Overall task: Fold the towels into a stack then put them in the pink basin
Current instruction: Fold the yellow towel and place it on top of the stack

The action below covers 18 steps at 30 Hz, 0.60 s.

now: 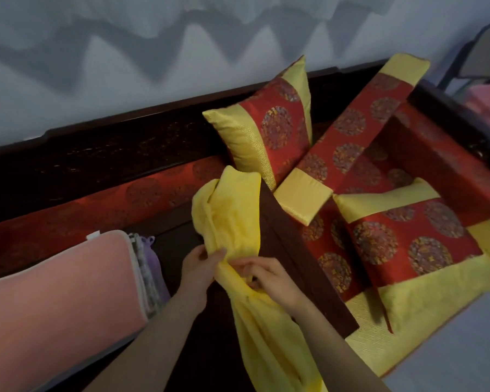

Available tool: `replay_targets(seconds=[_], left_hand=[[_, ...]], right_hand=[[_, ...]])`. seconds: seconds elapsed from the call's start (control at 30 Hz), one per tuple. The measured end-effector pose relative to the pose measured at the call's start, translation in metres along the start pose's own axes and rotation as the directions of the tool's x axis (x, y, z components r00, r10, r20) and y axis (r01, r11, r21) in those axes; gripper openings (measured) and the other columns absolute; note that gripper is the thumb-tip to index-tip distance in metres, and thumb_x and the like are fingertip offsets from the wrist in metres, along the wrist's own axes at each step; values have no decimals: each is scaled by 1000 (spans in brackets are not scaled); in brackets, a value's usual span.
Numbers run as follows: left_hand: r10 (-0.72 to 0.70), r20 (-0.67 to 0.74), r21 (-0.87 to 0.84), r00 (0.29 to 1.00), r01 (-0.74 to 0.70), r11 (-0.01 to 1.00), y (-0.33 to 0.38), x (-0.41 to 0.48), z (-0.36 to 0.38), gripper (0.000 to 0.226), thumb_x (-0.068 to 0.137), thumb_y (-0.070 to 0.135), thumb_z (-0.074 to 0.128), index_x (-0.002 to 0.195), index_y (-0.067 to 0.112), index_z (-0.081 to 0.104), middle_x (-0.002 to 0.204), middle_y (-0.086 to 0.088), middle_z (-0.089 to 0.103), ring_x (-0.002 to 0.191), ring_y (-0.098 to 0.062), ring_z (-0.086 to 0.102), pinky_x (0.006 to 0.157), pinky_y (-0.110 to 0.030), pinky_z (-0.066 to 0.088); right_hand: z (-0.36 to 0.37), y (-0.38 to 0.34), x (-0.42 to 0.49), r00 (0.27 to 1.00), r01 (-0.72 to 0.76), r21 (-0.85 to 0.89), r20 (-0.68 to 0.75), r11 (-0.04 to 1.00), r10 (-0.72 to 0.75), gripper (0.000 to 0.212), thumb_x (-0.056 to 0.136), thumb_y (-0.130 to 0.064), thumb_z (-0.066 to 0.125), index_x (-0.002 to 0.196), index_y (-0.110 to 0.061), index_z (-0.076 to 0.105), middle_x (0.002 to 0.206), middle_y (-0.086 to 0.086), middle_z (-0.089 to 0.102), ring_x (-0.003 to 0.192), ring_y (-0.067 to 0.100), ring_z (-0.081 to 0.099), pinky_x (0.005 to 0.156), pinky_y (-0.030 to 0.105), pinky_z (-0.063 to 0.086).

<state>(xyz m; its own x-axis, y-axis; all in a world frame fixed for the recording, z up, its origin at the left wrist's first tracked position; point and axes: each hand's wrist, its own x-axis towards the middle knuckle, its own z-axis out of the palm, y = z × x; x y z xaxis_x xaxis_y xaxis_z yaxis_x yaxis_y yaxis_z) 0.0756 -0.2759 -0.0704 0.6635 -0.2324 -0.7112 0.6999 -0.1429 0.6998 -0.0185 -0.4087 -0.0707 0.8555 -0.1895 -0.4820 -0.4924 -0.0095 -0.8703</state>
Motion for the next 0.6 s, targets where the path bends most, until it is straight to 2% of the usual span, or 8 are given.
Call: replay_targets(seconds=[0.07,0.13,0.27,0.37,0.43,0.47,0.53,0.6], left_hand=[[26,-122,90,992,-15,996,-4,3,-9,7,86,11,60,93,15,61,105,-13,63,97,-29,62,88,-45,54],[21,-195,96,981,-2,995,-11,6,-16,15,88,9,52,102,9,56,106,-14,58,94,-29,59,82,-43,55],[-99,-234,101,967,126,987,-23,4,-22,50,81,7,60,126,4,39,111,-15,51,98,-30,55,79,-41,53],[-155,-259,149,953,198,969,-34,-2,-22,73,64,16,71,128,-1,39,114,-18,57,98,-31,59,80,-41,55],[-78,-329,183,941,145,972,-32,-10,-22,59,66,14,68,117,-3,44,105,-17,59,90,-29,59,71,-34,53],[-40,-353,186,935,112,976,-27,-17,-22,45,71,9,65,111,0,46,96,-13,58,82,-24,57,64,-30,48],[41,-328,188,944,23,982,-7,-28,-21,27,76,4,57,102,6,49,85,-6,55,74,-18,53,57,-27,42],[96,-259,180,961,-50,982,19,-38,-24,30,72,11,54,101,5,57,91,-10,59,83,-23,57,71,-36,52]], right_hand=[[-14,12,8,954,-53,18,-295,998,56,23,91,-6,52,94,-13,73,92,2,72,86,14,68,70,25,55],[-27,24,19,882,-151,-21,-455,988,125,15,87,-10,61,98,-12,71,94,4,72,85,18,68,77,35,58],[-14,28,34,842,-339,205,-368,918,394,31,79,-20,75,102,-3,61,80,14,69,60,20,69,59,35,61],[10,30,41,842,-432,8,-354,902,407,43,69,-34,81,96,-6,63,85,12,71,57,21,70,62,36,61],[21,28,39,852,-476,-196,-344,857,395,37,68,-39,78,91,-14,65,85,3,68,74,21,70,68,33,56],[23,24,37,863,-464,-230,-337,856,377,27,70,-39,76,84,-19,65,81,-2,63,79,19,66,68,30,50],[20,8,34,912,-347,-142,-282,927,298,20,77,-33,73,68,-21,60,70,-3,58,74,17,58,68,32,45],[10,-17,29,947,-189,-19,-267,982,177,19,88,-28,64,74,-17,58,74,1,57,75,18,56,72,37,48]])
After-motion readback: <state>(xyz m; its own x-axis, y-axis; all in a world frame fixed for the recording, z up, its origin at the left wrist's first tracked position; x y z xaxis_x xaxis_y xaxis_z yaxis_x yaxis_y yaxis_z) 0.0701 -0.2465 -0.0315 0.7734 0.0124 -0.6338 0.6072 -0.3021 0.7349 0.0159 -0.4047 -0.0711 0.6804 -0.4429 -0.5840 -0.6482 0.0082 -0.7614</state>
